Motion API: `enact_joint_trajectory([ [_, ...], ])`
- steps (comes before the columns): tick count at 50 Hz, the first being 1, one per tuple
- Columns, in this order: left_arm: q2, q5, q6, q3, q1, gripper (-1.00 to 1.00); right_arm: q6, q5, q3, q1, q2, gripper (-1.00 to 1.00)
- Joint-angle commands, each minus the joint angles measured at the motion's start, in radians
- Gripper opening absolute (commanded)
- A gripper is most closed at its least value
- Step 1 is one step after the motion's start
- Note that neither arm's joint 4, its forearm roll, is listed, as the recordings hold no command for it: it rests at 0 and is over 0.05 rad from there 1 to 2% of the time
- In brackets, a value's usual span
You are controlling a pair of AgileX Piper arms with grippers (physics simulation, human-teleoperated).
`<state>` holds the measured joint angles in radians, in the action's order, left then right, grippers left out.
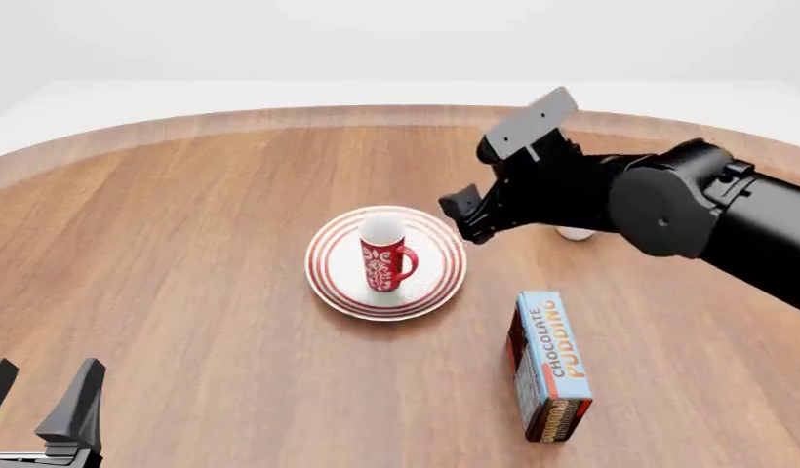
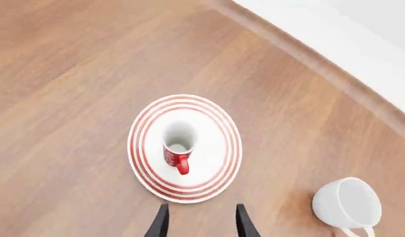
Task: Pick up the red mug and put it on the plate
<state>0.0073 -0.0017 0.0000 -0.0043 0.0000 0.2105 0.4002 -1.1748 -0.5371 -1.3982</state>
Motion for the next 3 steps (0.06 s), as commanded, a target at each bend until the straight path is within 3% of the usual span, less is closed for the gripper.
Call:
enact_joint_trajectory([
  [1, 0.0, 0.0, 0.0, 0.0, 0.0, 1.0, 0.013, 0.027, 0.064, 0.029, 0.189, 1.0],
  [3, 0.0, 0.0, 0.0, 0.0, 0.0, 1.0, 0.013, 0.03, 0.069, 0.042, 0.229, 1.0],
])
